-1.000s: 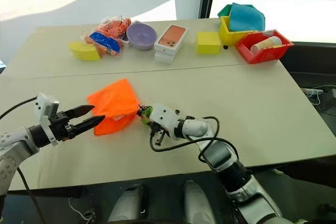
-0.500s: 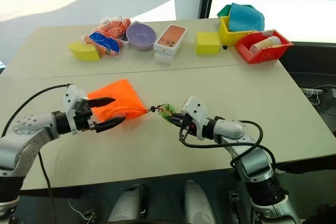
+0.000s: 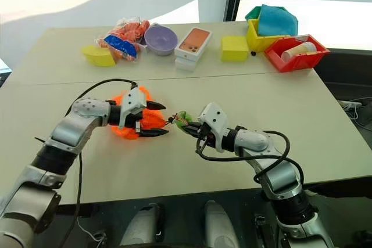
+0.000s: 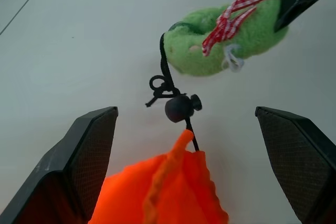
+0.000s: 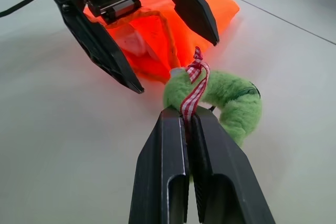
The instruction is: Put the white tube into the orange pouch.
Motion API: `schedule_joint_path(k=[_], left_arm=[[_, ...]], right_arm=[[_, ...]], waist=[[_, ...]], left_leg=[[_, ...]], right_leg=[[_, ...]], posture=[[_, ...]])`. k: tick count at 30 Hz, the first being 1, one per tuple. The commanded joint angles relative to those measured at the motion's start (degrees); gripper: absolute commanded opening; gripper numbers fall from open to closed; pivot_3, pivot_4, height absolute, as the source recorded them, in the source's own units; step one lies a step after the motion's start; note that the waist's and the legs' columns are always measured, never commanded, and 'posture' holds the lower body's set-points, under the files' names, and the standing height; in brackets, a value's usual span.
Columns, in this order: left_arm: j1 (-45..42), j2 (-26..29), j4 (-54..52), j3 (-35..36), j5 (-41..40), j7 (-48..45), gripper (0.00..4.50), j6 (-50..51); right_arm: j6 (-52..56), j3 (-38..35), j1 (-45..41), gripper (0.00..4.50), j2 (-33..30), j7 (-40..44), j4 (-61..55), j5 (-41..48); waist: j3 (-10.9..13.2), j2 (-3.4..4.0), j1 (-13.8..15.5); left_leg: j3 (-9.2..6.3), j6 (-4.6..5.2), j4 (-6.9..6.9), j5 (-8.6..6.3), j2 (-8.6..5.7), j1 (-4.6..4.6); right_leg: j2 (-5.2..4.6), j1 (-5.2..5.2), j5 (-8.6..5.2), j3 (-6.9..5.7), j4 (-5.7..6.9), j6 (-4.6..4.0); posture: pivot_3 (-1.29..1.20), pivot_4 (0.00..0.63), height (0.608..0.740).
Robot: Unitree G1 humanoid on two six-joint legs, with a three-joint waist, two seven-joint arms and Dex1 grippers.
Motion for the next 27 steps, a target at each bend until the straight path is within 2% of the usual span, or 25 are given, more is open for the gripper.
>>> schedule_joint_path(k=[1, 7, 14, 20, 23, 27], left_arm=[[-1.24, -0.67, 0.03, 0.44, 2.57, 2.49, 4.48, 0.52], [0.91, -1.06, -2.90, 1.43, 3.69, 6.45, 4.48, 4.28], [3.57, -3.77, -8.26, 5.23, -1.92, 8.31, 4.48, 13.22], [4.55, -3.75, -10.26, 5.66, -3.95, 7.87, 4.48, 17.54], [4.32, -3.76, -9.75, 5.34, -3.89, 7.51, 4.48, 17.28], [4.14, -2.95, -7.82, 6.05, -2.24, 6.92, 4.48, 10.41]], right_arm=[[0.00, -0.53, -0.02, 0.00, 0.25, -1.30, -4.04, 0.88], [0.46, -0.74, 0.36, 0.00, 0.09, -2.54, -5.17, 1.34], [0.41, -0.50, -0.12, 0.00, -0.42, -2.33, -4.79, 1.64], [0.12, -0.37, -0.39, 0.00, -0.66, -1.86, -4.40, 1.62], [0.02, -0.47, -0.37, 0.00, -0.71, -1.77, -4.42, 1.56], [0.15, -1.51, 0.26, 0.00, -1.05, -2.30, -4.65, 1.48]], waist=[[0.00, 0.00, -0.20], [0.00, 0.00, -0.09], [0.00, 0.00, -0.04], [0.00, 0.00, -0.04], [0.00, 0.00, -0.03], [0.00, 0.00, 0.00]], left_leg=[[0.00, 0.01, 0.00, 0.00, 0.01, 0.00], [-0.07, 0.02, 0.01, -0.01, 0.03, 0.02], [-0.07, 0.02, 0.07, -0.01, 0.03, 0.02], [-0.09, 0.02, 0.18, -0.01, 0.03, 0.02], [-0.09, 0.02, 0.20, -0.01, 0.03, 0.02], [-0.10, 0.02, 0.21, -0.01, 0.03, 0.02]], right_leg=[[0.01, 0.00, 0.00, 0.00, 0.01, 0.00], [0.07, 0.00, 0.00, 0.00, 0.08, 0.01], [0.07, 0.02, 0.00, 0.00, 0.09, 0.01], [0.07, 0.06, 0.00, 0.00, 0.13, 0.01], [0.07, 0.06, 0.00, 0.00, 0.16, 0.01], [0.07, 0.06, 0.00, -0.01, 0.16, 0.00]], posture=[[0.00, 0.150, 0.740], [0.00, 0.150, 0.740], [0.00, 0.150, 0.740], [0.00, 0.150, 0.740], [0.00, 0.150, 0.740], [0.00, 0.150, 0.740]])
